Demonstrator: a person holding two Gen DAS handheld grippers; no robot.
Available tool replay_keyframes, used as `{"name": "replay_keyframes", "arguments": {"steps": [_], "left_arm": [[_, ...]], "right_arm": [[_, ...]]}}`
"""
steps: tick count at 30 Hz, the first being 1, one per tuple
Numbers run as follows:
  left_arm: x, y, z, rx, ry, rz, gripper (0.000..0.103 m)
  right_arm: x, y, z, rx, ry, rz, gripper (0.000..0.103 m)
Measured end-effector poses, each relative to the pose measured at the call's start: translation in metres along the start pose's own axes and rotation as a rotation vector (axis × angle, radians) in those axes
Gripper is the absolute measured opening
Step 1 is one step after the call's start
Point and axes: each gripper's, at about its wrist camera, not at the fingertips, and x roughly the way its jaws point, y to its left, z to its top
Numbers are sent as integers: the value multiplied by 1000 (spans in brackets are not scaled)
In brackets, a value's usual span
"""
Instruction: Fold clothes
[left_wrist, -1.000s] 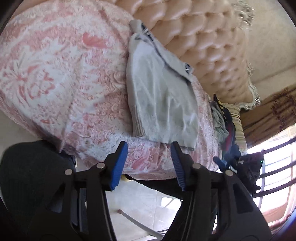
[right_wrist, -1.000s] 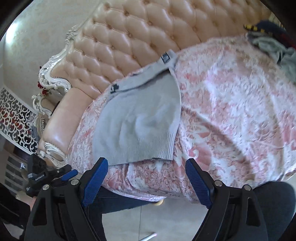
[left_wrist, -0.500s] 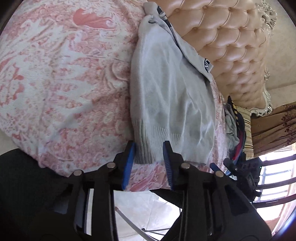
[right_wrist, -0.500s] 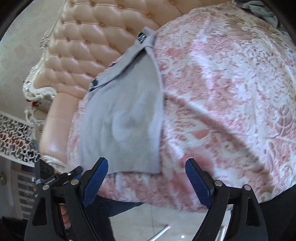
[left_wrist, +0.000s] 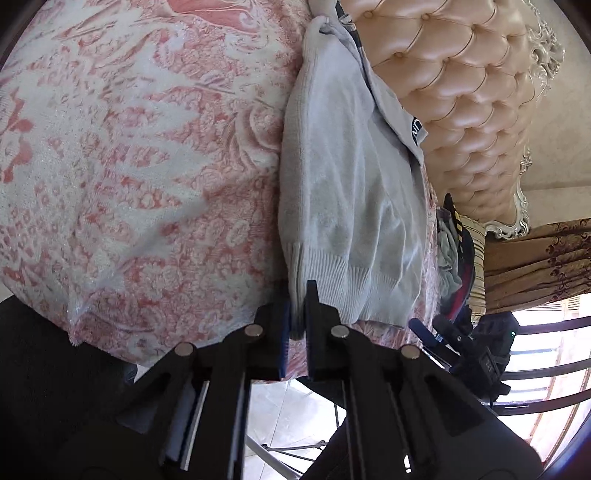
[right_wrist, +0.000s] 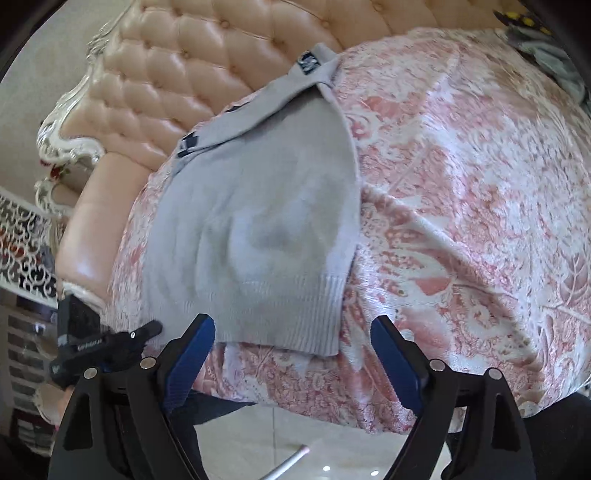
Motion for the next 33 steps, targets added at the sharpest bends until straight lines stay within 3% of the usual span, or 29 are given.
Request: {"name": "replay_keyframes", "arguments": {"steps": [5,10,15,25,26,27,28,29,30,33], "left_arm": [[-5,-2,0,-9,-2,-51,8],[-15,-8,3,-15,-7,-86,7],[-19,-18,6,4,-15,-102,7],[-21,-20,7,0,-25,-120,7],[-21,-20,7,2,-25,-121,7],[-21,-21,8,4,-25,-121,8],[-21,-22,8,6,-26,-120,7],[-22,-22,8,10,-28,-116,7],[-23,-23,8,11,-30,-116,7],[-26,-24,9,14,-36,-119,7]], "right_arm": [[1,-7,0,60,17,63,82],[-4,-17,5,157,23,131,83],[-3,-11,7,176,59,162,83],[9,-6,3,148,96,135,79],[9,-6,3,142,97,141,67],[11,-4,3,133,108,150,47],[13,-4,3,126,118,146,37],[15,-4,3,120,127,141,17],[15,-4,3,117,126,146,12],[8,-2,4,116,111,164,12]]}}
